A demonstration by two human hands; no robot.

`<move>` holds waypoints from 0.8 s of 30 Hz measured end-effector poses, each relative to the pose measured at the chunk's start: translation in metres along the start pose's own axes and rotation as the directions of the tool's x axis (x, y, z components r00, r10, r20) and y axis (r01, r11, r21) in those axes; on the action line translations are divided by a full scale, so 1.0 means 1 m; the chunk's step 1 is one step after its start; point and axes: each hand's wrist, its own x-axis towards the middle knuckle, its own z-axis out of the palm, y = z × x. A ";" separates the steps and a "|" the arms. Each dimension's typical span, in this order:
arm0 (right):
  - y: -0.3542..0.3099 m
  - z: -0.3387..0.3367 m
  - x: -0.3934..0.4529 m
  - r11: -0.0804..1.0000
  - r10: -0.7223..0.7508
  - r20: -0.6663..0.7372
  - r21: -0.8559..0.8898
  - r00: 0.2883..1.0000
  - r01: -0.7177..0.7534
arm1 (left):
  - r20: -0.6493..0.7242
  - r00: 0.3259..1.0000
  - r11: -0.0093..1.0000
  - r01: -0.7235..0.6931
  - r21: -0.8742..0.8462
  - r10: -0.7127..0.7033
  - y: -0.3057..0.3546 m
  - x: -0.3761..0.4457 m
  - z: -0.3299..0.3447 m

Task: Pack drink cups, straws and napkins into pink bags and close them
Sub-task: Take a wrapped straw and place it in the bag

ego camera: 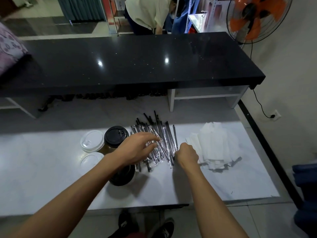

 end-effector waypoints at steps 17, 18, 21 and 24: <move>-0.008 -0.001 -0.014 0.979 -0.096 -0.003 -0.183 0.995 0.093 | -0.053 0.998 0.997 -0.047 -0.054 0.044 -0.004 -0.033 -0.014; -0.009 0.000 -0.016 0.981 -0.087 -0.011 -0.174 0.996 0.084 | -0.049 0.998 0.997 -0.050 -0.055 0.047 -0.005 -0.038 -0.016; -0.012 0.002 -0.021 0.987 -0.065 -0.039 -0.148 0.997 0.059 | -0.044 0.997 0.997 -0.058 -0.052 0.056 -0.012 -0.050 -0.022; -0.022 -0.001 -0.032 0.993 -0.055 -0.103 -0.113 0.993 0.043 | -0.059 0.996 0.996 -0.066 -0.053 0.063 -0.023 -0.061 -0.028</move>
